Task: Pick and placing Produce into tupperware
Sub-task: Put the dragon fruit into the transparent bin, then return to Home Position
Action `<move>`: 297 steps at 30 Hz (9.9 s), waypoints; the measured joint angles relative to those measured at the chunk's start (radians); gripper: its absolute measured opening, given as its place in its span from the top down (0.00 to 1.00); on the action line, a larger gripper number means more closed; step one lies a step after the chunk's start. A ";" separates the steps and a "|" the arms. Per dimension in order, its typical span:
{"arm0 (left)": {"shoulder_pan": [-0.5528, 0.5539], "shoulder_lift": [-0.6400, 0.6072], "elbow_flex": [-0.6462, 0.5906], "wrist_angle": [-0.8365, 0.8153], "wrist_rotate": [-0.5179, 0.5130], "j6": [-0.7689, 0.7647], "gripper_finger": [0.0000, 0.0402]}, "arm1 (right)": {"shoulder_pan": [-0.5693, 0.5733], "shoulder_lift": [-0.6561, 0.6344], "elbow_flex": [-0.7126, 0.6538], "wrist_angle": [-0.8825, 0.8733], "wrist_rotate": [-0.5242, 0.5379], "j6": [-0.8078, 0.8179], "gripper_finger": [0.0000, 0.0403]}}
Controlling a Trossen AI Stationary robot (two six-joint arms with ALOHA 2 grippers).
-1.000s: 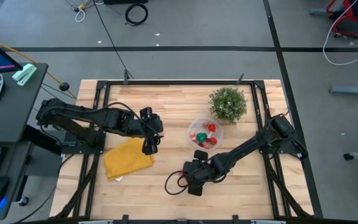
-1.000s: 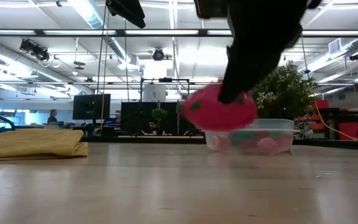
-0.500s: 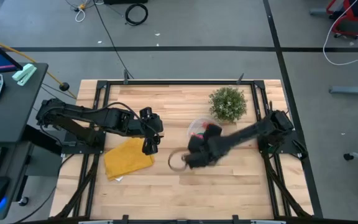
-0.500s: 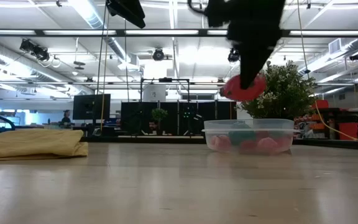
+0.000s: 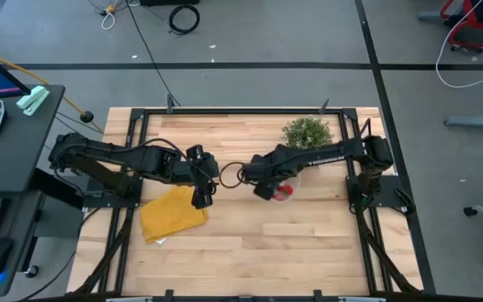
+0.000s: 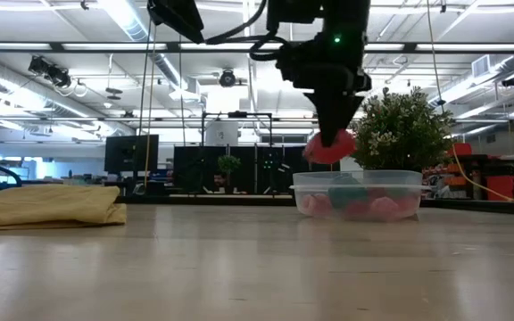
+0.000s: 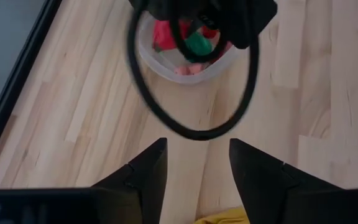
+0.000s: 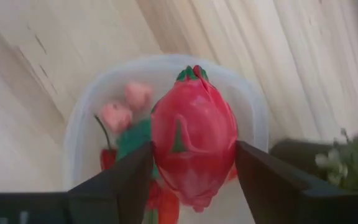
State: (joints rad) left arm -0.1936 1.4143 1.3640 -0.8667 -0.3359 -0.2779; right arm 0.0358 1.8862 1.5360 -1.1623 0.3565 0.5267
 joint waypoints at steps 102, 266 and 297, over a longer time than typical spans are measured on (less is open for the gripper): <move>-0.306 -0.886 -1.214 1.513 -0.218 0.216 0.56 | 0.380 -1.447 -1.493 1.817 -0.187 -0.596 0.36; 0.081 -1.403 -1.357 1.096 -0.019 0.108 0.56 | 0.058 -1.435 -1.517 1.181 -0.280 -0.189 0.36; 0.092 -1.403 -1.357 1.071 -0.019 0.107 0.56 | 0.058 -1.435 -1.511 1.185 -0.258 -0.188 0.36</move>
State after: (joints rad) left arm -0.1020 0.0109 0.0071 0.2047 -0.3546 -0.1705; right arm 0.0940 0.4511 0.0250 0.0231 0.0986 0.3389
